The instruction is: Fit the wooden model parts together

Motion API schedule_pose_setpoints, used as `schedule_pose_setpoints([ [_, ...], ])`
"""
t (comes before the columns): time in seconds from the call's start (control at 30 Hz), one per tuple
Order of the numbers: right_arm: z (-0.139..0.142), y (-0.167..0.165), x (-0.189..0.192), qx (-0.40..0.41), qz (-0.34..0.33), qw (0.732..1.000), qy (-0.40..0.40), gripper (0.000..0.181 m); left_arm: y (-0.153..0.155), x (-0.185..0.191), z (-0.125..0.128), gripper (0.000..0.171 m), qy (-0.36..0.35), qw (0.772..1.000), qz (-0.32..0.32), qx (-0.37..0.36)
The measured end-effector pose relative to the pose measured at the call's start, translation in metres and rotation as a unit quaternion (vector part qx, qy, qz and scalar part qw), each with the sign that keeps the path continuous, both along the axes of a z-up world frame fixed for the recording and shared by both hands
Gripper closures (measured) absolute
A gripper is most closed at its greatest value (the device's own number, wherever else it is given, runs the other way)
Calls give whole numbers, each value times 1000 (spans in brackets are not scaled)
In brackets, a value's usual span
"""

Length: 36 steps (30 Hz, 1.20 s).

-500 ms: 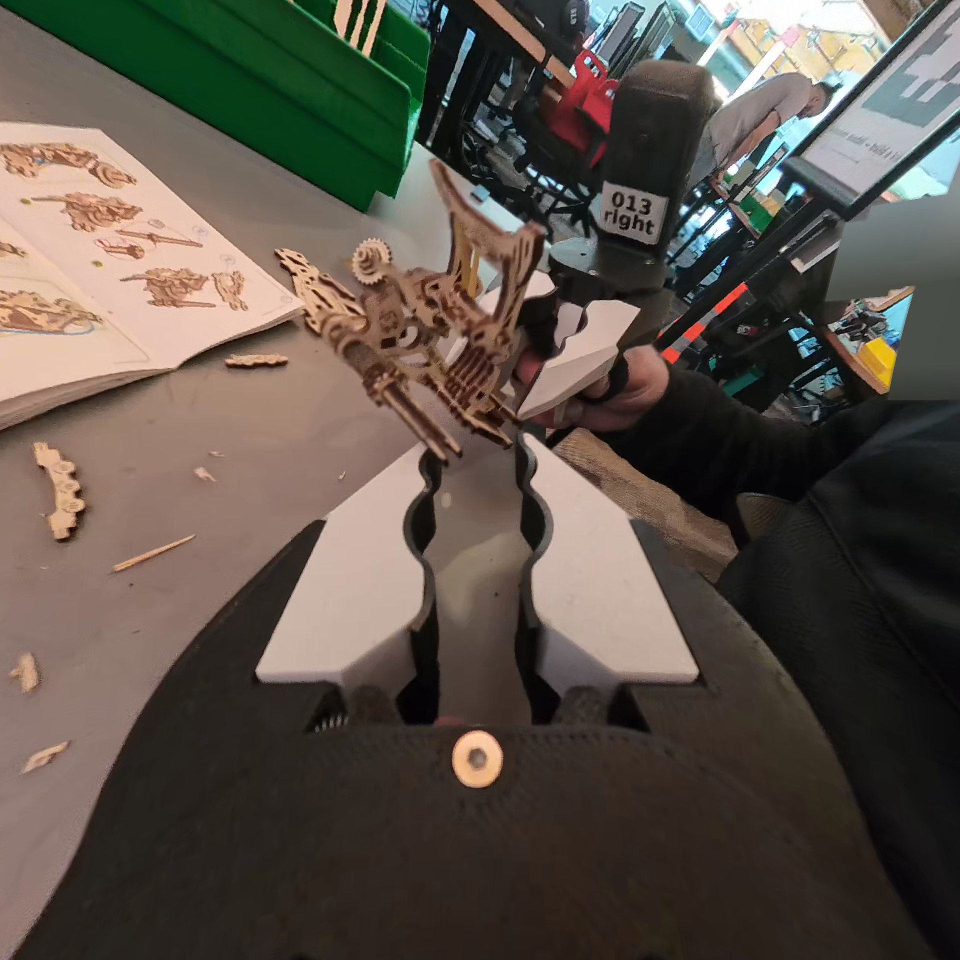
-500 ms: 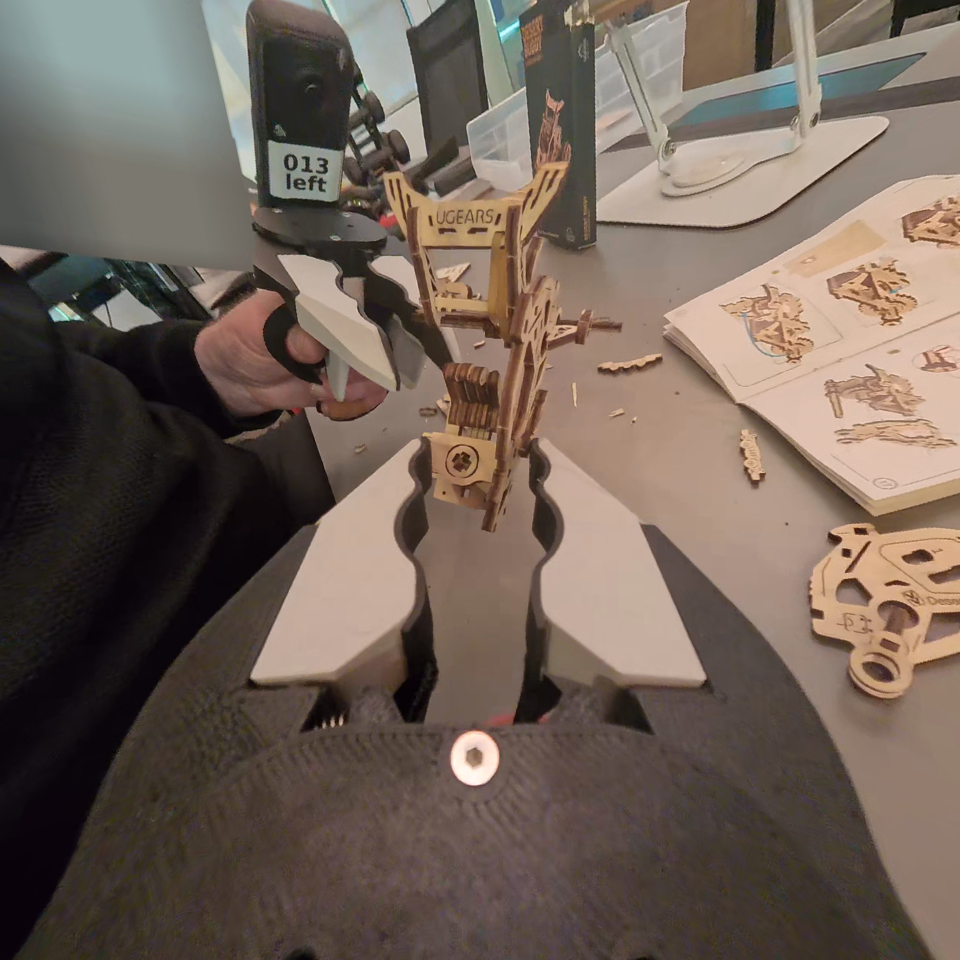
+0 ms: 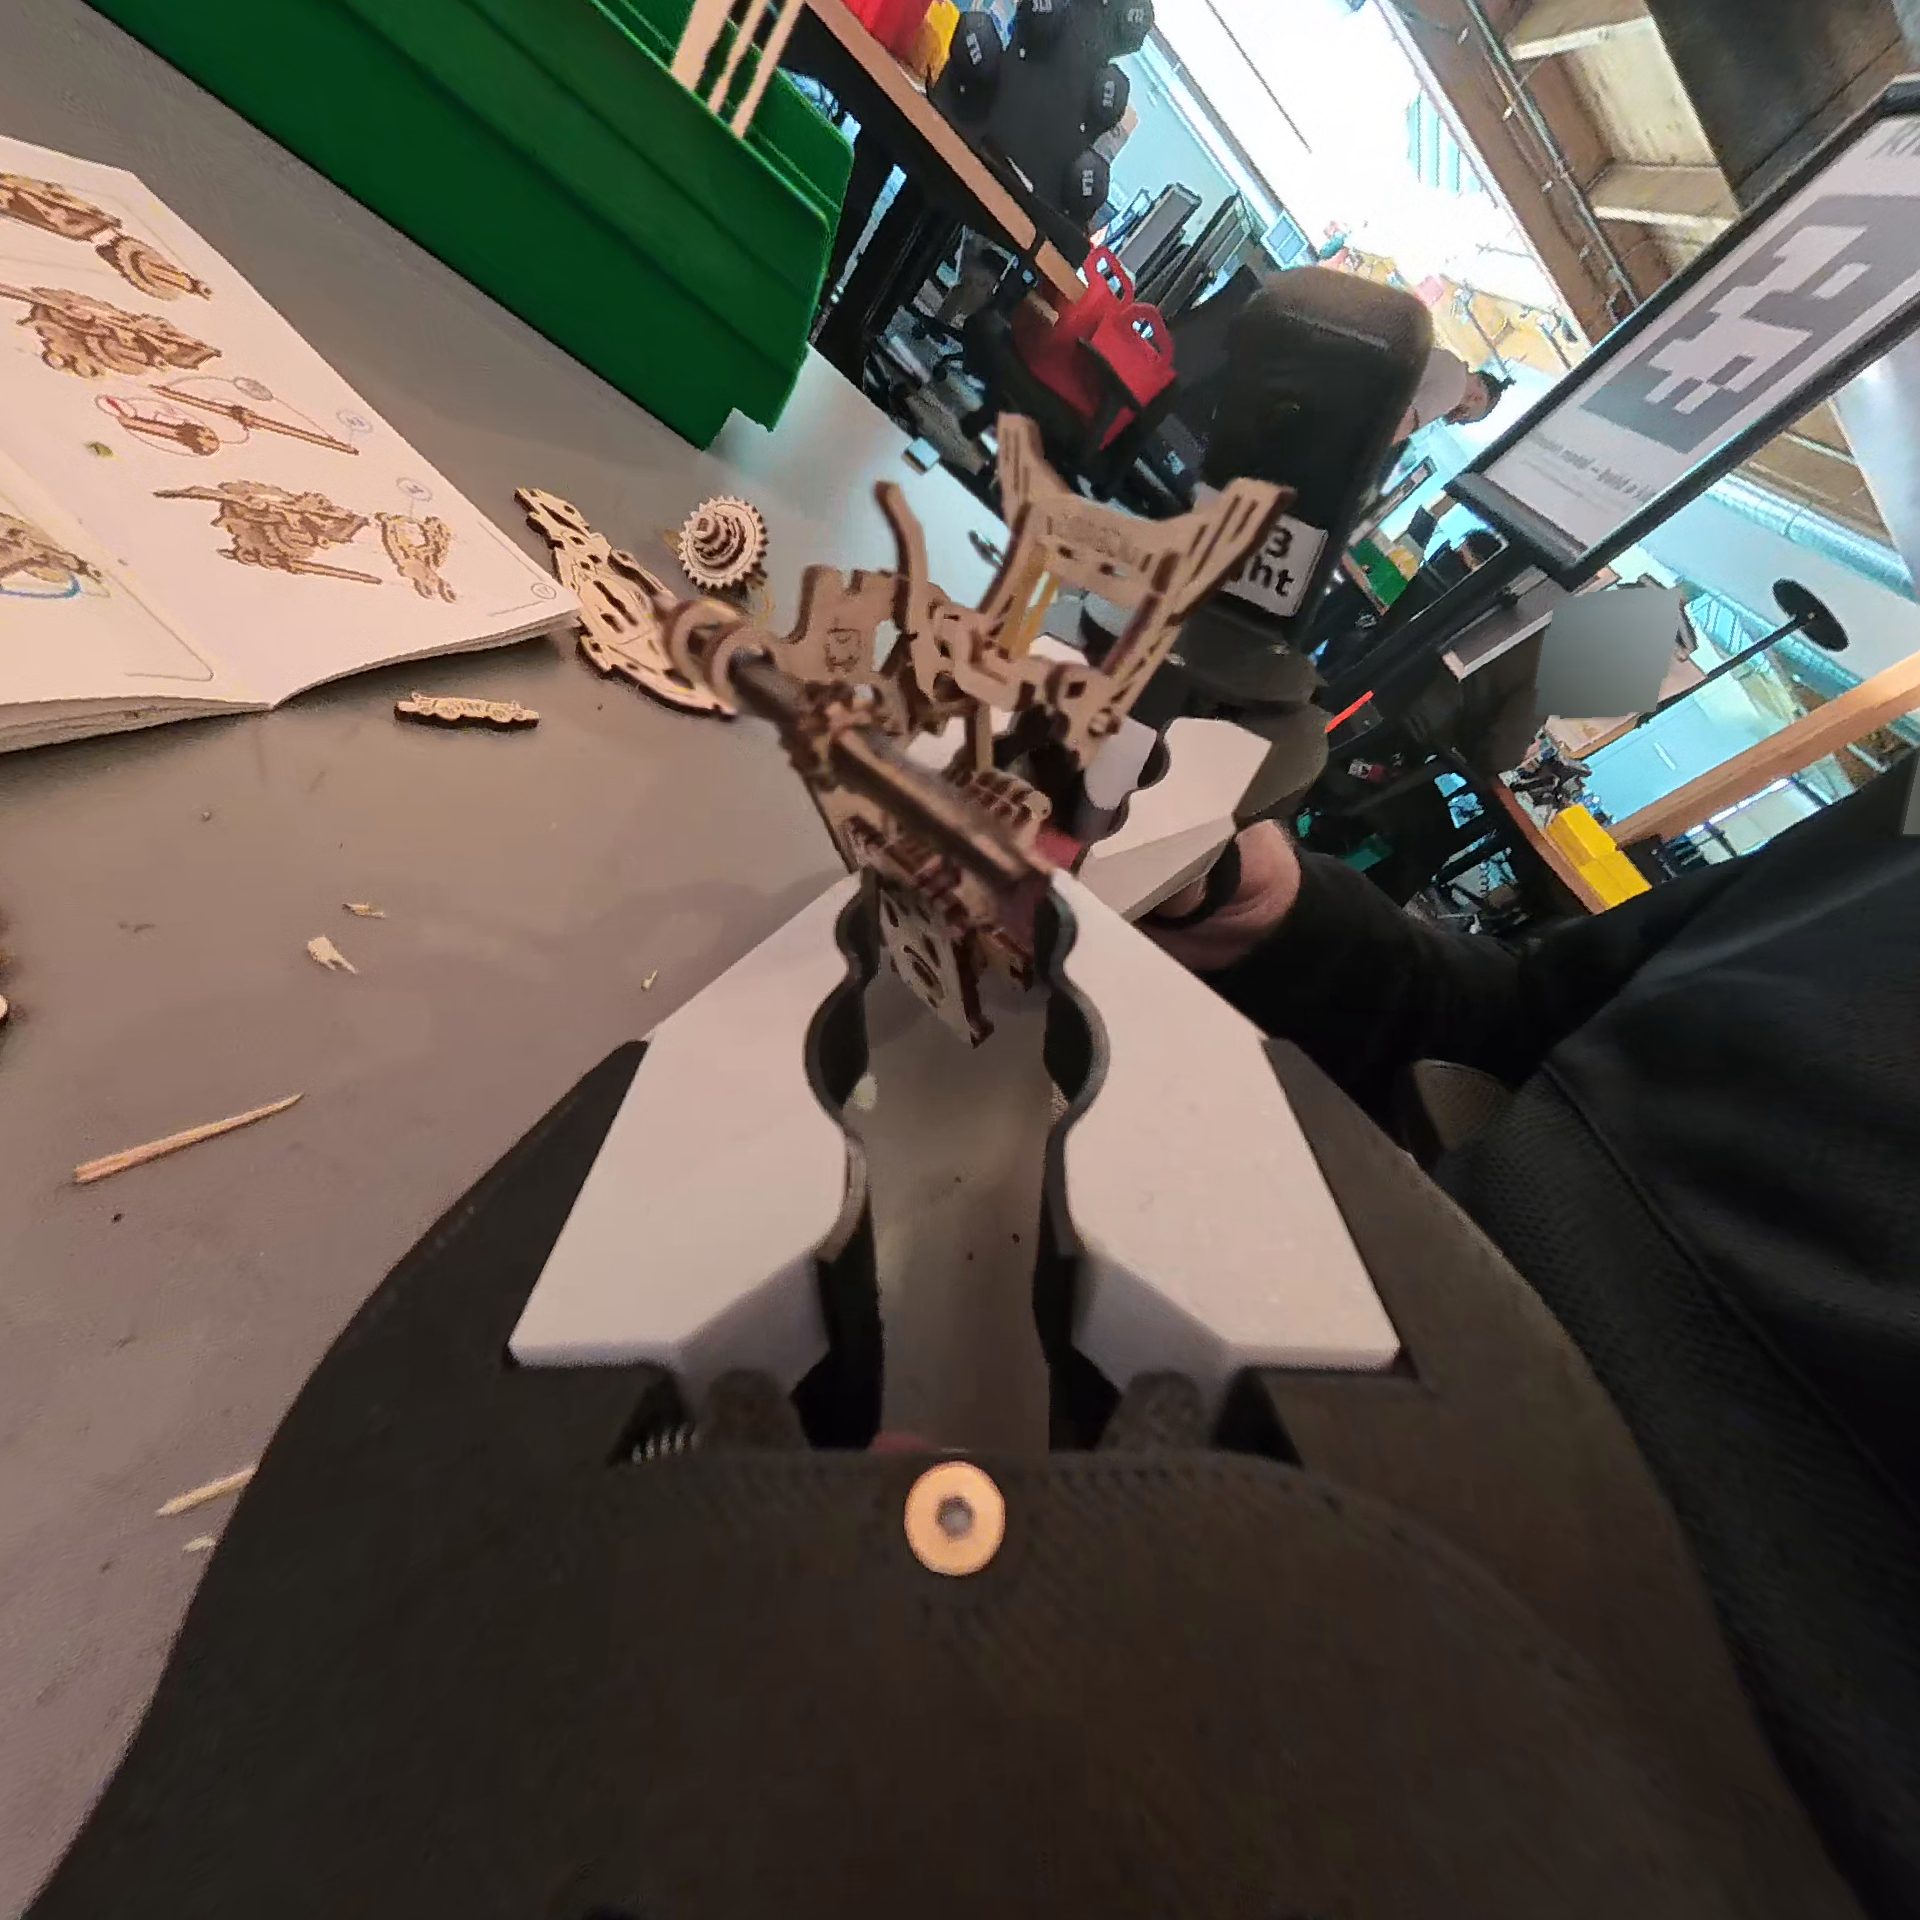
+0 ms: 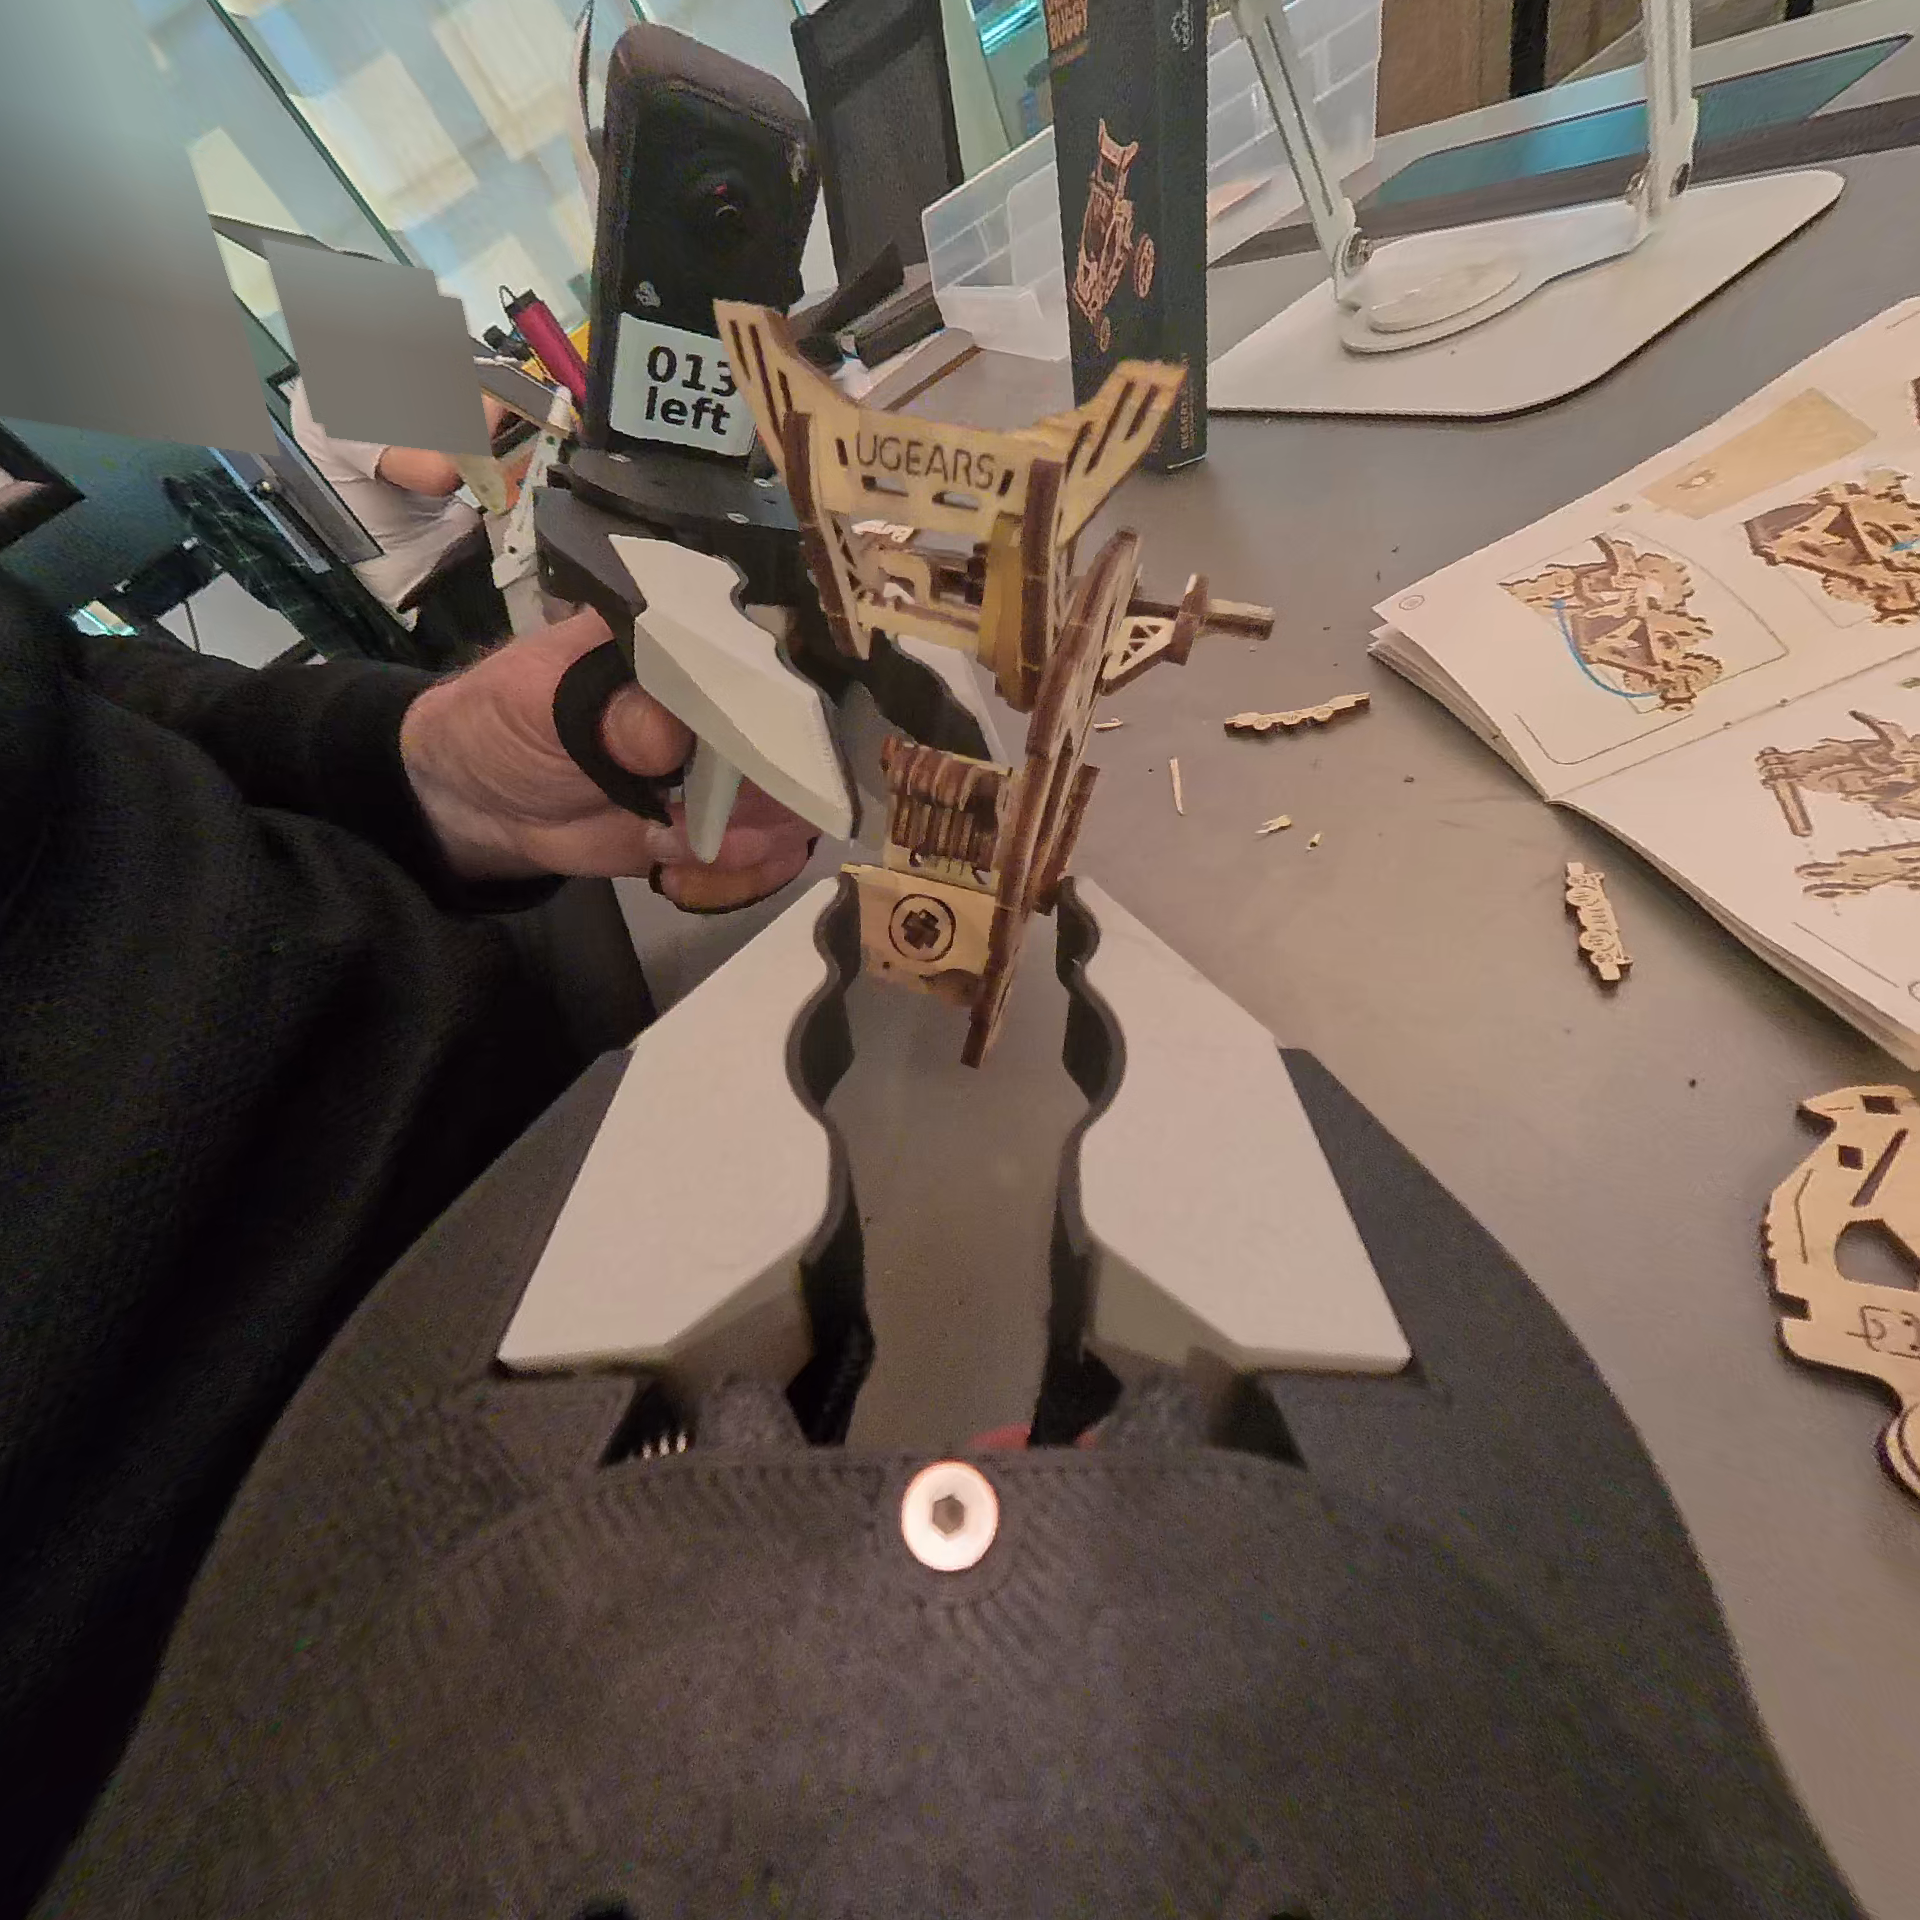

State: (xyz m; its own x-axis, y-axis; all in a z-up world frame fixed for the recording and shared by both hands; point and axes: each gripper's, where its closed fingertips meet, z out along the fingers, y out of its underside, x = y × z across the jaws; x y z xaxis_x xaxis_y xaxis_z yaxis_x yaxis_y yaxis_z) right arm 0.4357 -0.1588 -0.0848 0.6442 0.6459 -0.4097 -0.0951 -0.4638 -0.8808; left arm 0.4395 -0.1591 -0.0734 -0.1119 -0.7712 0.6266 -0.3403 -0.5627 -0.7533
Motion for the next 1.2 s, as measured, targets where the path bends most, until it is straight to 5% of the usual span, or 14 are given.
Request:
schedule_pose_setpoints([
  [0.67,6,12,5,-9,-26,1000,7,146,14,-2,6,155,-59,995,26,-74],
  [0.9,14,19,18,-23,-63,996,55,146,20,-2,7,156,-65,996,40,-49],
  [1.2,20,26,18,-34,-83,994,68,167,29,0,6,156,-64,995,72,-14],
])
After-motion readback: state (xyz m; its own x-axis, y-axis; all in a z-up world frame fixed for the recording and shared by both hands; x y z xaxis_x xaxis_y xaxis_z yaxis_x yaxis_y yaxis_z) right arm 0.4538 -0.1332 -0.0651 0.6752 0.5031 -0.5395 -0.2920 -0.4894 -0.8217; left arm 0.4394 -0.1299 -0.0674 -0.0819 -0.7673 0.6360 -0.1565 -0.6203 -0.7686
